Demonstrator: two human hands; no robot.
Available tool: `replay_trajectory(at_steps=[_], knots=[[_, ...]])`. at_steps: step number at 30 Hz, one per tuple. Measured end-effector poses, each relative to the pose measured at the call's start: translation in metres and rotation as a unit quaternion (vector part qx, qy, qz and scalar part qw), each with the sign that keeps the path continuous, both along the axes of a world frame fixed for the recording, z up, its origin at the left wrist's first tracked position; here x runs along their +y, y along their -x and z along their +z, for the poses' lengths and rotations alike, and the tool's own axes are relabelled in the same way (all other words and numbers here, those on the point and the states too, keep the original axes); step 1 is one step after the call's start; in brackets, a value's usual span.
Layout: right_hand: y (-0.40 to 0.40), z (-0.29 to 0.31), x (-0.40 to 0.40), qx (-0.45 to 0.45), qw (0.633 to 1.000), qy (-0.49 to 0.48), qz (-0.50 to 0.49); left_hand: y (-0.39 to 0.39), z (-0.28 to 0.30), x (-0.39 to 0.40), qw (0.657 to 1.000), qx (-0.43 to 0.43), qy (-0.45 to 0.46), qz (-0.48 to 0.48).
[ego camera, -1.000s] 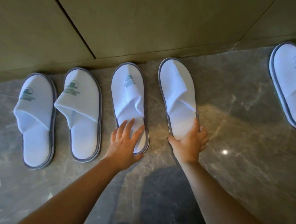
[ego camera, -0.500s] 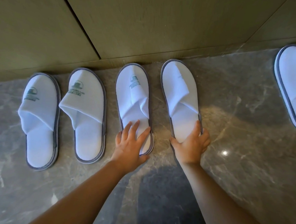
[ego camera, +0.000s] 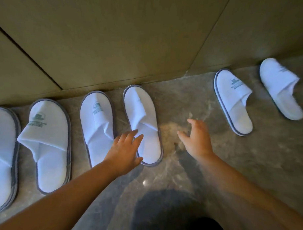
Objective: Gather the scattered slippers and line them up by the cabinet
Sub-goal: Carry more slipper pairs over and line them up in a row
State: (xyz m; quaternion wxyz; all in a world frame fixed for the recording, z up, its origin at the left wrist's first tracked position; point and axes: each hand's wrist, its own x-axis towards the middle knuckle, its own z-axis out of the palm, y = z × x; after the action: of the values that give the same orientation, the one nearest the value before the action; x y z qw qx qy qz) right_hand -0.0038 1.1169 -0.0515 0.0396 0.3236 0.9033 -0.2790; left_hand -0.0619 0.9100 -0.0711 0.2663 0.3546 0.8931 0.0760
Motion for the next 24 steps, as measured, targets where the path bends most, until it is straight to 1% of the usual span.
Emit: replay_trajectory(at_steps=[3, 6, 8, 12, 15, 20, 24], knots=[[-0.014, 0.008, 0.057, -0.011, 0.999, 0.003, -0.043, 0.002, 0.004, 0.05, 0.999, -0.012, 0.01, -0.049], [-0.03, -0.003, 0.109, -0.032, 0.995, -0.006, -0.092, -0.004, -0.005, 0.092, 0.998, -0.019, 0.015, -0.056], [-0.038, -0.018, 0.139, -0.045, 0.992, -0.019, -0.118, -0.008, -0.018, 0.109, 0.998, -0.021, 0.033, -0.055], [-0.045, -0.044, 0.177, -0.095, 0.981, -0.026, -0.165, -0.013, -0.042, 0.125, 0.996, 0.003, 0.068, -0.065], [-0.044, -0.059, 0.195, -0.077, 0.982, -0.031, -0.171, -0.017, -0.051, 0.134, 0.995, 0.01, 0.083, -0.053], [-0.038, -0.075, 0.214, -0.039, 0.987, -0.035, -0.152, -0.02, -0.056, 0.133, 0.993, 0.029, 0.097, -0.057], [-0.035, -0.074, 0.201, 0.011, 0.984, -0.042, -0.171, -0.019, -0.056, 0.133, 0.992, 0.025, 0.102, -0.064]])
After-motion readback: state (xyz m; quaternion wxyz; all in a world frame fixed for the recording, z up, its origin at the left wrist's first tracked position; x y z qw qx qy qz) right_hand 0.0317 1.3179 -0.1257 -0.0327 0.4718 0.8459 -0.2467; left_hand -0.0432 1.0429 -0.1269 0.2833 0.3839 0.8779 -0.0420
